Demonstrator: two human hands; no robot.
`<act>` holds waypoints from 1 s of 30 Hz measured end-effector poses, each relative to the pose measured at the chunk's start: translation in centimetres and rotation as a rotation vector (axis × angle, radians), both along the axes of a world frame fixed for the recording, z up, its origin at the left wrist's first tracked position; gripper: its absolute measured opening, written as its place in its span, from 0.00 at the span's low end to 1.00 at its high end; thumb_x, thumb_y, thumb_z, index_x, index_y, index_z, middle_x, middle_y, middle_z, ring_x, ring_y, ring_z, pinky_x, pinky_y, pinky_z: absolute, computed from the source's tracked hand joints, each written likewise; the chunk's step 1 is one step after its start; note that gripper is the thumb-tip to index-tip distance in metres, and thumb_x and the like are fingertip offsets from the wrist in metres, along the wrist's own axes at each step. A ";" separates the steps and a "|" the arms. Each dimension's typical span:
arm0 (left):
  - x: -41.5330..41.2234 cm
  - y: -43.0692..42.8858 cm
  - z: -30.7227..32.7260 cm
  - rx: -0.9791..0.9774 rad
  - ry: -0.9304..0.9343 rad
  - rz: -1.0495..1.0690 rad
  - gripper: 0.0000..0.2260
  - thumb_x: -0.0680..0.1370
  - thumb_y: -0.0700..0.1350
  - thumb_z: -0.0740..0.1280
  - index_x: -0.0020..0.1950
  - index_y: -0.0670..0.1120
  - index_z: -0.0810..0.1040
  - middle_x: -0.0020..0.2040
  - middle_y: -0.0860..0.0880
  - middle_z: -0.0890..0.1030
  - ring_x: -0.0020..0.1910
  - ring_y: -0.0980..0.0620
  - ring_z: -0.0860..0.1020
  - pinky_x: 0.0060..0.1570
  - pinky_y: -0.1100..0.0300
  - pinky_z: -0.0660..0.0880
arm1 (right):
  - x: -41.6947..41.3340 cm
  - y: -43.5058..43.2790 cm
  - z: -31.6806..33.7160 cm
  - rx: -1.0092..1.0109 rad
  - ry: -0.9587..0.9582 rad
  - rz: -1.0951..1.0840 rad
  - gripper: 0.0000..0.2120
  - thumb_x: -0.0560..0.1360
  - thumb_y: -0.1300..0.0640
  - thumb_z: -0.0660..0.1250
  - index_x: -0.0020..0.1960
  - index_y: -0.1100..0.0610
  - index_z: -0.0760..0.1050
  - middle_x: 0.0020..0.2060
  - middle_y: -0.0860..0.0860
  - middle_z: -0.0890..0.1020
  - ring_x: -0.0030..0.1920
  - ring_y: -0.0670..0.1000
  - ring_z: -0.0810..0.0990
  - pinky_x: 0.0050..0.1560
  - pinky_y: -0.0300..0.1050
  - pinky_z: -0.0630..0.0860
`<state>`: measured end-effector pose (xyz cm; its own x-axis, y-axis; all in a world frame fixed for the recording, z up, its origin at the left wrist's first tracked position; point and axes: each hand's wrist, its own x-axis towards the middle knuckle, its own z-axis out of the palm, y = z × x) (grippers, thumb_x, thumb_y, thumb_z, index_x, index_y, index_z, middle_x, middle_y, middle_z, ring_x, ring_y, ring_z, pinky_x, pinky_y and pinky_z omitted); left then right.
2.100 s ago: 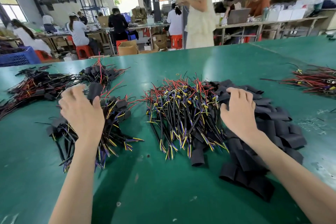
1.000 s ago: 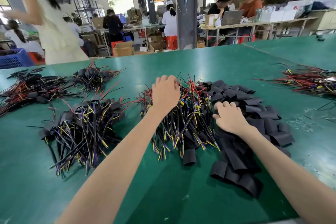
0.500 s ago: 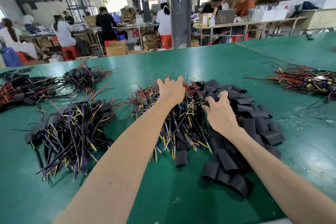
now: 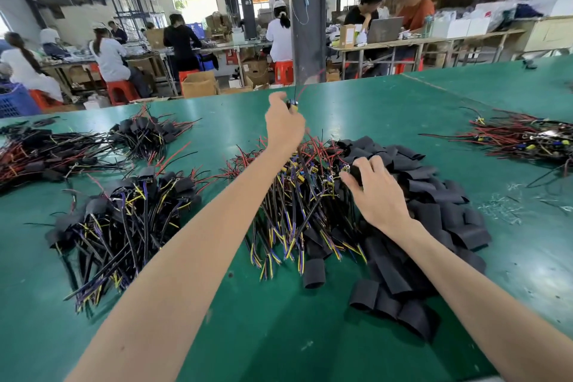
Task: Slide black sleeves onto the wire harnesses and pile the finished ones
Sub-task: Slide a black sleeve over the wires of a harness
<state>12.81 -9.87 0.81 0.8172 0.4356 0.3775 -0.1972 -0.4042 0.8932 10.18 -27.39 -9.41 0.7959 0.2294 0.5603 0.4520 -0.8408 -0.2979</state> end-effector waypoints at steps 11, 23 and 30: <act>-10.7 5.5 1.3 0.802 0.029 0.138 0.09 0.81 0.52 0.60 0.55 0.53 0.77 0.47 0.52 0.79 0.40 0.51 0.77 0.42 0.58 0.74 | -2.7 1.7 1.4 0.116 0.101 0.136 0.21 0.77 0.57 0.66 0.60 0.71 0.65 0.54 0.64 0.66 0.42 0.62 0.70 0.43 0.46 0.64; -14.2 7.3 -7.3 0.876 0.196 0.128 0.09 0.81 0.53 0.57 0.52 0.49 0.72 0.49 0.50 0.72 0.45 0.42 0.76 0.42 0.47 0.75 | -2.3 2.0 -0.3 -0.193 0.252 0.230 0.25 0.80 0.52 0.60 0.70 0.64 0.58 0.58 0.60 0.63 0.43 0.62 0.73 0.46 0.49 0.70; -14.6 7.0 -8.3 1.248 0.081 0.277 0.09 0.80 0.48 0.63 0.50 0.43 0.78 0.49 0.47 0.78 0.52 0.41 0.76 0.52 0.46 0.71 | -2.4 2.1 -0.7 -0.372 0.148 0.175 0.26 0.82 0.46 0.50 0.74 0.61 0.54 0.61 0.57 0.64 0.60 0.57 0.66 0.57 0.48 0.65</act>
